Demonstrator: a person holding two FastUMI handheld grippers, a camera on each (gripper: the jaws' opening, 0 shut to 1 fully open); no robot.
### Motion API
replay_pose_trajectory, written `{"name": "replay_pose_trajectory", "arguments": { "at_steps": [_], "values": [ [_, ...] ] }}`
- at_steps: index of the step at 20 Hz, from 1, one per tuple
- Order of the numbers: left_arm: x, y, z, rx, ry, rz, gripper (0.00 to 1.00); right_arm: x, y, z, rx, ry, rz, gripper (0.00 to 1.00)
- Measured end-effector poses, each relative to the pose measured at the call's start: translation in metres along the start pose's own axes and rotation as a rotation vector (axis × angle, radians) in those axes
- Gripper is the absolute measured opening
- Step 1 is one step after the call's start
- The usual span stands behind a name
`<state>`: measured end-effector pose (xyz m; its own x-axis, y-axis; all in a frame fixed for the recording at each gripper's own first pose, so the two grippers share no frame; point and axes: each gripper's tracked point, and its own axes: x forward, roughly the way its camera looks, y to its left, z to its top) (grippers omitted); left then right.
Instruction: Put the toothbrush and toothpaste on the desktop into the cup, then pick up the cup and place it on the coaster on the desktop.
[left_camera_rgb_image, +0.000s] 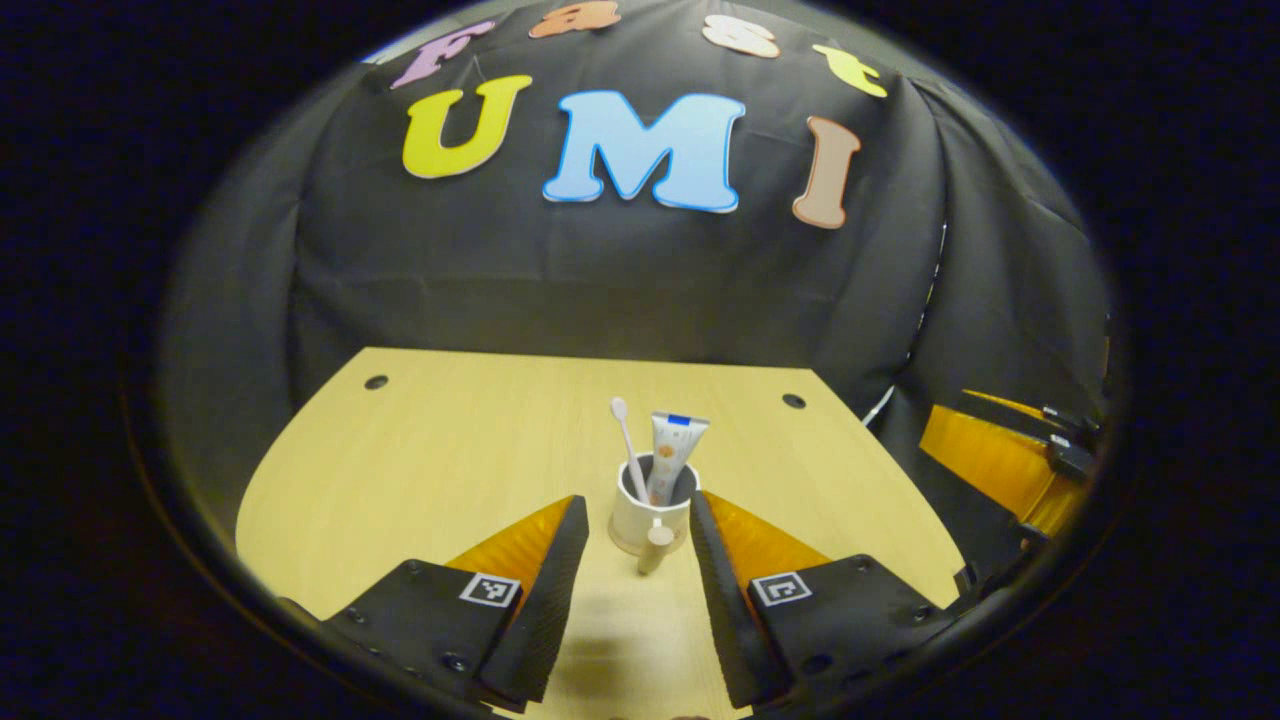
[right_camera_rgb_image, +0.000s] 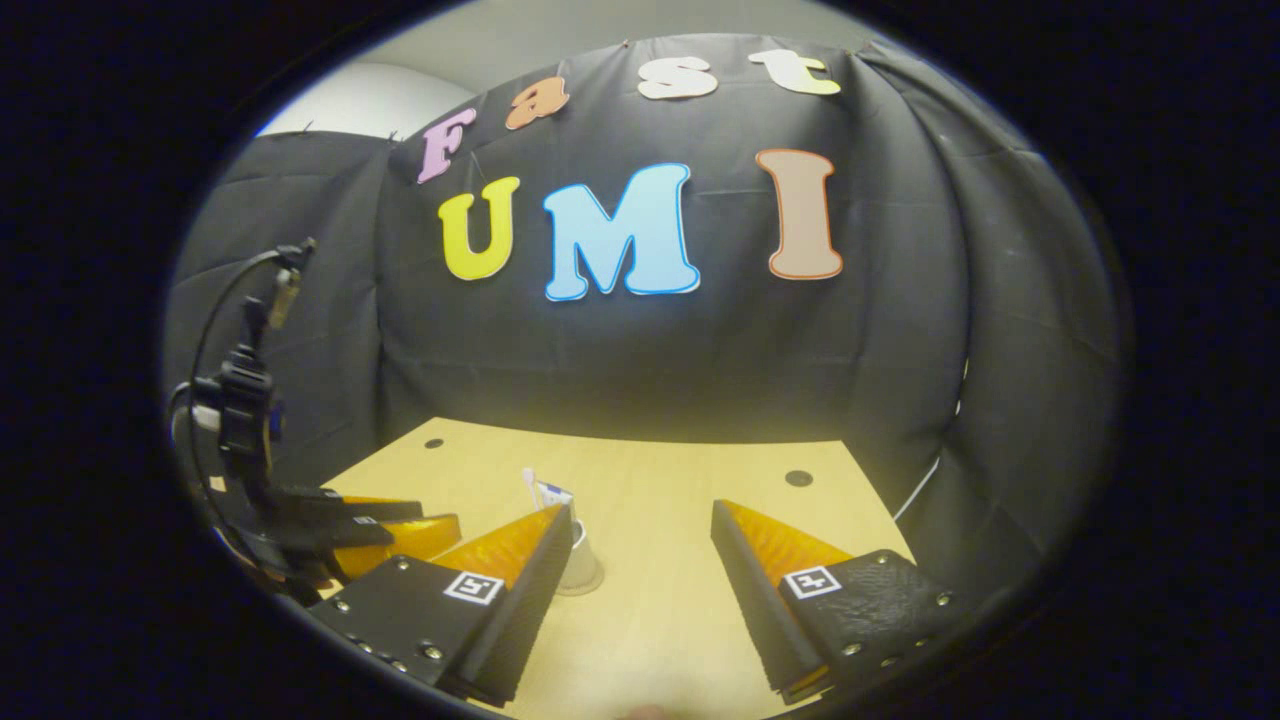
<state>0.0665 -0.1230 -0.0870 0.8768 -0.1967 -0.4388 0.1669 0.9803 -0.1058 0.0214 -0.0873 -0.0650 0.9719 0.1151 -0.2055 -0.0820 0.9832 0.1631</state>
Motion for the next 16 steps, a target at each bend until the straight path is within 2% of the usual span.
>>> {"name": "replay_pose_trajectory", "arguments": {
  "at_steps": [2,4,6,8,10,16],
  "values": [
    [-0.016,0.007,0.016,0.036,-0.088,0.012,0.72,0.000,0.005,0.004,-0.004,-0.017,-0.018,0.84],
    [-0.027,0.015,0.027,0.065,-0.150,0.032,0.67,0.000,0.009,0.006,-0.009,-0.032,-0.041,0.84],
    [-0.035,0.021,0.034,0.087,-0.200,0.044,0.70,-0.002,0.011,0.007,-0.014,-0.047,-0.073,0.84],
    [-0.042,0.026,0.043,0.102,-0.252,0.045,0.68,-0.006,0.015,0.008,-0.018,-0.063,-0.104,0.84],
    [-0.041,0.031,0.045,0.113,-0.266,0.051,0.82,-0.010,0.018,0.008,-0.028,-0.073,-0.128,0.86],
    [-0.040,0.038,0.048,0.108,-0.278,0.022,0.86,-0.019,0.023,0.017,-0.044,-0.116,-0.173,0.84]
  ]
}}
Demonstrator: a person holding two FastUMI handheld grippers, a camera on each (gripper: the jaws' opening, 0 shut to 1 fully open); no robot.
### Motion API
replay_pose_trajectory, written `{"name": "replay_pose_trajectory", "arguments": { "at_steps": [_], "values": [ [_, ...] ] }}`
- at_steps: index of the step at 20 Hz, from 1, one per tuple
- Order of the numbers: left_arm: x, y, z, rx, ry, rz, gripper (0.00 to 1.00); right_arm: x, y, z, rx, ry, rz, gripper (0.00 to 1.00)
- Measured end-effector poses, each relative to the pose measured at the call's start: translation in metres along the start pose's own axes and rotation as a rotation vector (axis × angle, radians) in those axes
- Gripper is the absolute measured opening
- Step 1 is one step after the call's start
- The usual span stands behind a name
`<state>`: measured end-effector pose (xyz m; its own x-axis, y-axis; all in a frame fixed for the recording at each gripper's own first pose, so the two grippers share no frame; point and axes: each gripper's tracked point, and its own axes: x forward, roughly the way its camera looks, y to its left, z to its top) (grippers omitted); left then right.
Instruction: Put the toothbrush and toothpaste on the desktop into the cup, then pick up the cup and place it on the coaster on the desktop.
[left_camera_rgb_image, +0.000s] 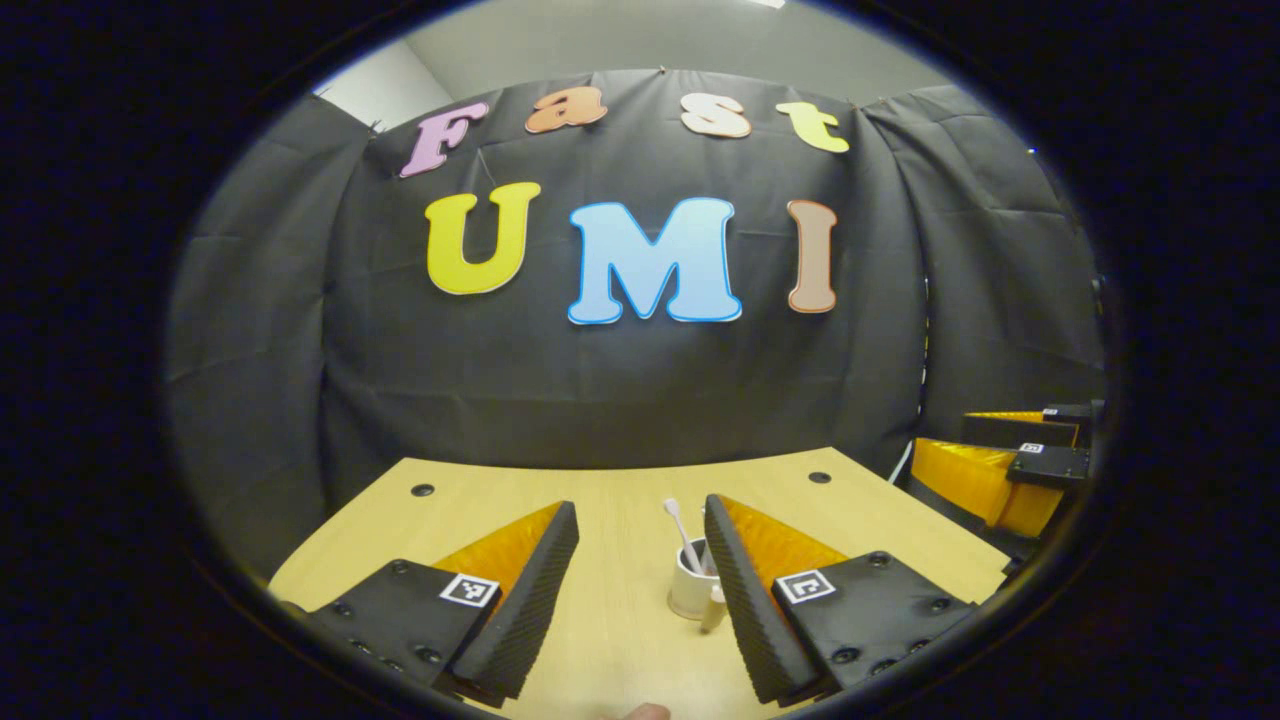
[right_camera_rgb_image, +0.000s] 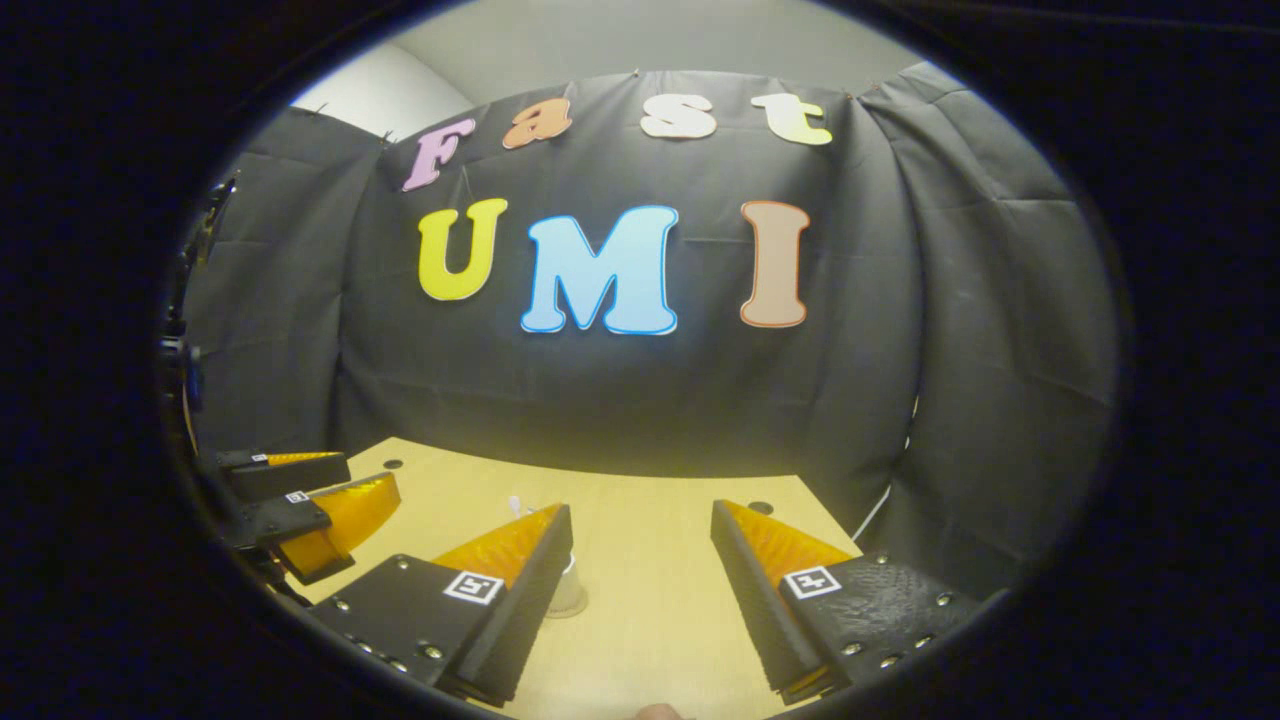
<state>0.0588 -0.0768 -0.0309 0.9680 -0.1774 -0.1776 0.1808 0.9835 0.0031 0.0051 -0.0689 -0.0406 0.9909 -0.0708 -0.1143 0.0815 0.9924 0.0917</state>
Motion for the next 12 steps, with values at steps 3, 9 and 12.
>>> {"name": "replay_pose_trajectory", "arguments": {
  "at_steps": [3,9,12],
  "values": [
    [0.001,0.001,0.002,0.008,-0.005,-0.012,0.84,-0.004,0.001,0.001,-0.003,-0.003,-0.017,0.86],
    [0.000,0.004,0.007,0.017,-0.017,-0.023,0.87,-0.012,0.008,0.004,0.004,-0.012,-0.035,0.86],
    [-0.005,0.009,0.013,0.025,-0.030,-0.019,0.87,-0.015,0.013,0.009,0.004,-0.023,-0.034,0.86]
  ]
}}
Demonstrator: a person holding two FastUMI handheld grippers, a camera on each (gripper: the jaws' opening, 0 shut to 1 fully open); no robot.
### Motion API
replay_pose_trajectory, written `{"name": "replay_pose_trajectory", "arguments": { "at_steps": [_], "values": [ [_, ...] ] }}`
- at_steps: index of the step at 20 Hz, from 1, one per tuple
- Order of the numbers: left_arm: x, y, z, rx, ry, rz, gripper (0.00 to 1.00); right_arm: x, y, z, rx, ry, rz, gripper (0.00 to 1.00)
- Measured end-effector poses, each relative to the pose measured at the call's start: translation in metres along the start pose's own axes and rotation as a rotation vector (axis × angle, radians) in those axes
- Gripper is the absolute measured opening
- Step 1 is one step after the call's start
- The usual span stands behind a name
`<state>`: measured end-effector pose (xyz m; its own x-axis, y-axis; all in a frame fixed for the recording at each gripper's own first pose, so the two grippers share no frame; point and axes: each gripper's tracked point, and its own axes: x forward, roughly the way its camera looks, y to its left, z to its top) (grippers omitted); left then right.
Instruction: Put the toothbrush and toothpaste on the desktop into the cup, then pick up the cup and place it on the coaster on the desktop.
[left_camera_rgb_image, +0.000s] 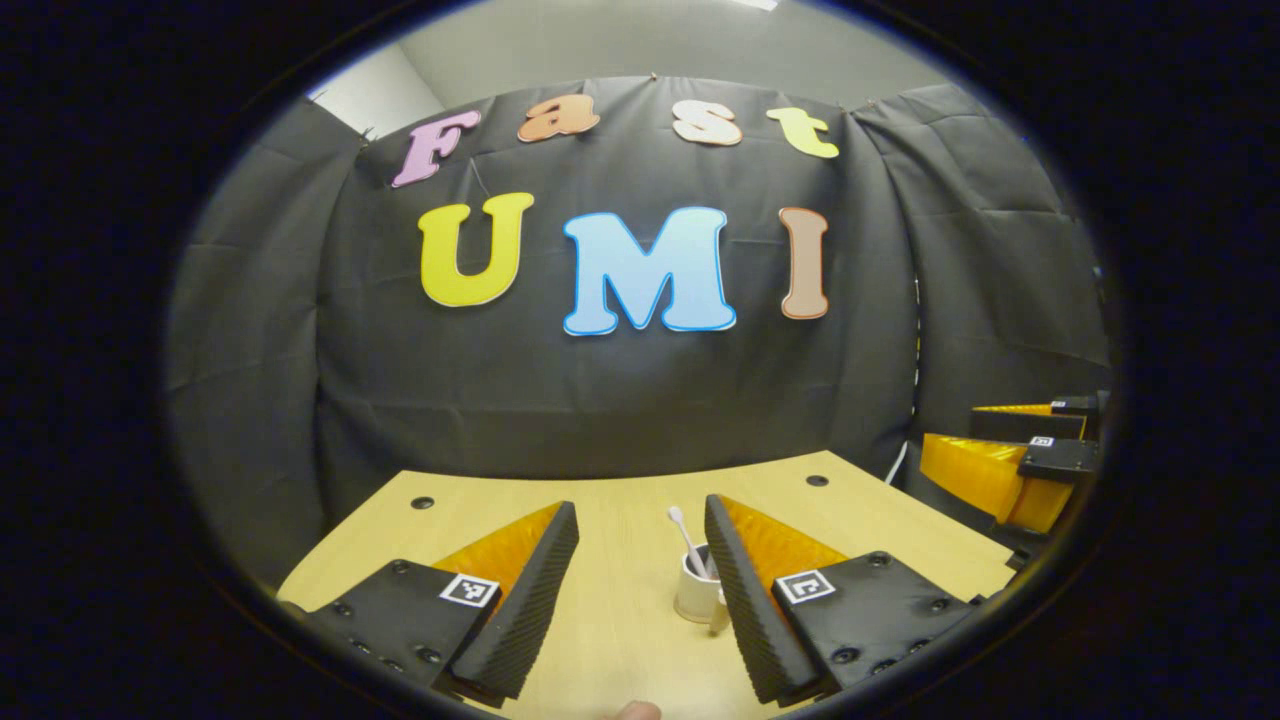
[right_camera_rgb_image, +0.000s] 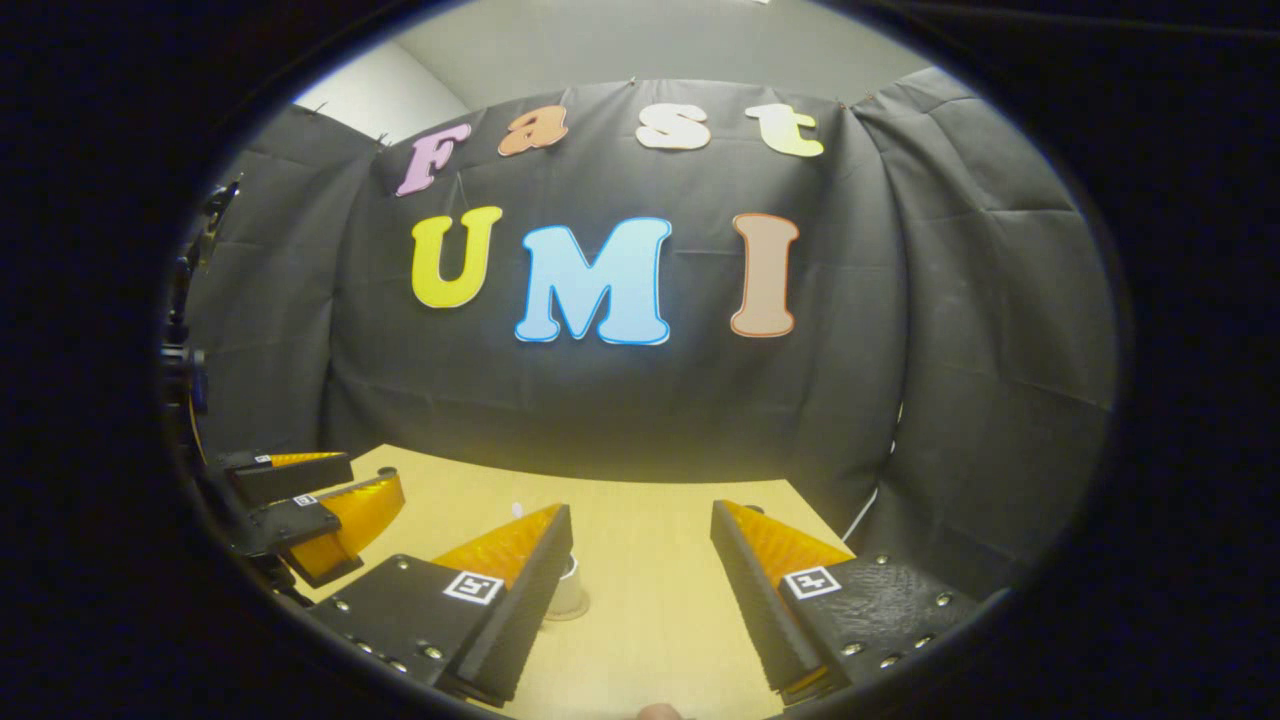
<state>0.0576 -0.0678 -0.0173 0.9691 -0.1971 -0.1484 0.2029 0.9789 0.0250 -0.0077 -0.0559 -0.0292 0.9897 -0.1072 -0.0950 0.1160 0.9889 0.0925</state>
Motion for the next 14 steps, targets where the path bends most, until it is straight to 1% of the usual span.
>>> {"name": "replay_pose_trajectory", "arguments": {
  "at_steps": [1,2,4,5,9,10,12,13,14],
  "values": [
    [-0.001,0.002,0.002,0.002,-0.004,0.004,0.84,-0.001,0.002,0.002,-0.002,-0.011,0.000,0.86],
    [-0.003,0.003,0.005,0.004,-0.014,0.007,0.84,-0.001,0.003,0.006,-0.005,-0.023,-0.002,0.86],
    [-0.006,0.008,0.012,0.011,-0.036,0.020,0.87,-0.001,0.004,0.015,-0.009,-0.054,-0.002,0.86],
    [-0.010,0.010,0.016,0.015,-0.051,0.028,0.84,-0.002,0.004,0.017,-0.009,-0.066,0.001,0.86],
    [-0.019,0.015,0.030,0.022,-0.093,0.045,0.85,0.000,0.001,0.037,-0.037,-0.134,-0.007,0.86],
    [-0.021,0.016,0.031,0.023,-0.097,0.049,0.84,0.002,-0.001,0.039,-0.045,-0.146,-0.014,0.86],
    [-0.023,0.017,0.033,0.022,-0.102,0.057,0.86,0.003,-0.005,0.041,-0.042,-0.149,-0.018,0.86],
    [-0.025,0.017,0.032,0.016,-0.101,0.059,0.84,0.002,-0.006,0.041,-0.031,-0.150,-0.017,0.86],
    [-0.027,0.015,0.032,0.009,-0.099,0.056,0.86,0.002,-0.008,0.042,-0.024,-0.148,-0.018,0.86]
  ]
}}
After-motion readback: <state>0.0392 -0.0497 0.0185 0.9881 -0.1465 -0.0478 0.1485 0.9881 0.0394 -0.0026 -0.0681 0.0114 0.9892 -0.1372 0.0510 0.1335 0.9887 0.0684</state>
